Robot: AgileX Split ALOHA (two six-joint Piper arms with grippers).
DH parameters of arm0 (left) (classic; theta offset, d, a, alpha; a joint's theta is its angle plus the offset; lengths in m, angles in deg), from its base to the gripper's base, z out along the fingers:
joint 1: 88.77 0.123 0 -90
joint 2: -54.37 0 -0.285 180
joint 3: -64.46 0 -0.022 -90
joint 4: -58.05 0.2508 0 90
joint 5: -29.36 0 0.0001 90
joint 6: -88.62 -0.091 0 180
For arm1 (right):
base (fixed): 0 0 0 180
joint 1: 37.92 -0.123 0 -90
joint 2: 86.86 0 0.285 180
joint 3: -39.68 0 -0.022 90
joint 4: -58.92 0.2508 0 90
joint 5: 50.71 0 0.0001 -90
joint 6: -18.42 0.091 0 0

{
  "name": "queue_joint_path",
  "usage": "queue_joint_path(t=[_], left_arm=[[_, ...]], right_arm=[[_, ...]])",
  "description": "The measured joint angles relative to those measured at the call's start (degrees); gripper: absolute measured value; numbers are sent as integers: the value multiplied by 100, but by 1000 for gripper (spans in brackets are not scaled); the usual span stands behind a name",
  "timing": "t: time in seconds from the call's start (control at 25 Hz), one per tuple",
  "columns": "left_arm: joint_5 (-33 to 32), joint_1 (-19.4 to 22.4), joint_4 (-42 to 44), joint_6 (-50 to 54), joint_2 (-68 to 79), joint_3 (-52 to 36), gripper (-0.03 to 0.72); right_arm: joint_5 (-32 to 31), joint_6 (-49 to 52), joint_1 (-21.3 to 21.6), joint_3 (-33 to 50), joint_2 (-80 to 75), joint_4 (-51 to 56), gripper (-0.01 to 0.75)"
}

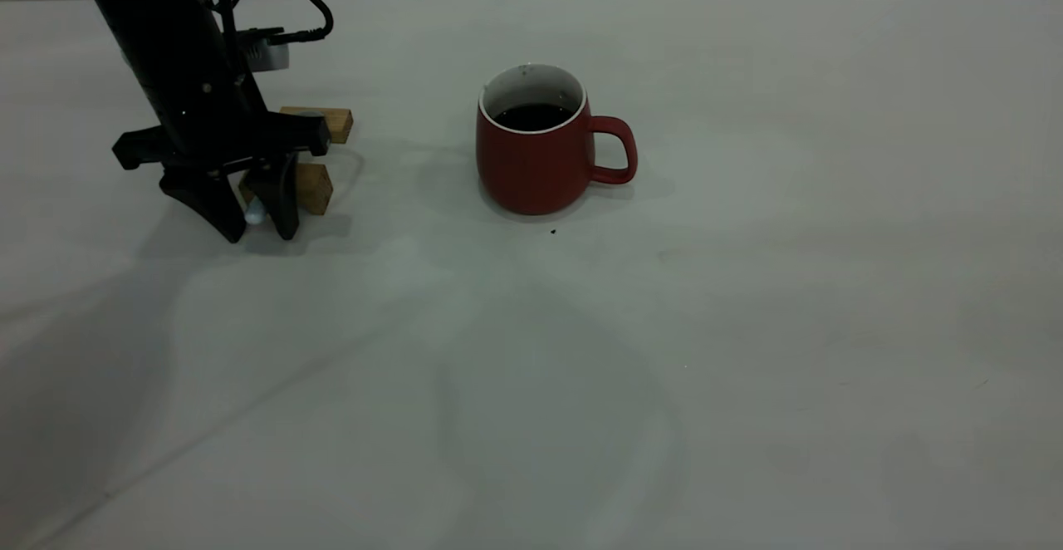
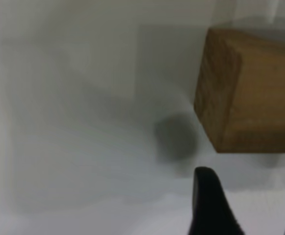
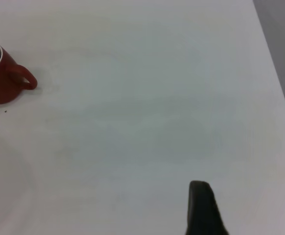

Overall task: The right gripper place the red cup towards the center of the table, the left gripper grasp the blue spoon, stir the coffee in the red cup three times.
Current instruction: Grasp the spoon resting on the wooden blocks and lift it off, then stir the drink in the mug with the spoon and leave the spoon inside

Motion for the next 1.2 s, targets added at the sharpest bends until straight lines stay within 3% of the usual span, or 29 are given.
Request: queue_joint_path(t=[0.16,0.32,0.48,0.68,0.88,1.2], left_arm=[[100,0,-32,20,0,0,348],[113,0,-167,24,0,0,155],[-128,0,-293,33,0,154,138],[-958,0,-834,40,-271,713,138],[-1675,0,-2934,50,-577,1085,138],[-2018,-58,-6357,62,-589,1098,138]], right_arm=[[0,0,0,0,0,0,510],[0,0,0,0,0,0,510],[0,0,0,0,0,0,510],[0,0,0,0,0,0,510],[0,0,0,0,0,0,510],[0,0,0,0,0,0,510]])
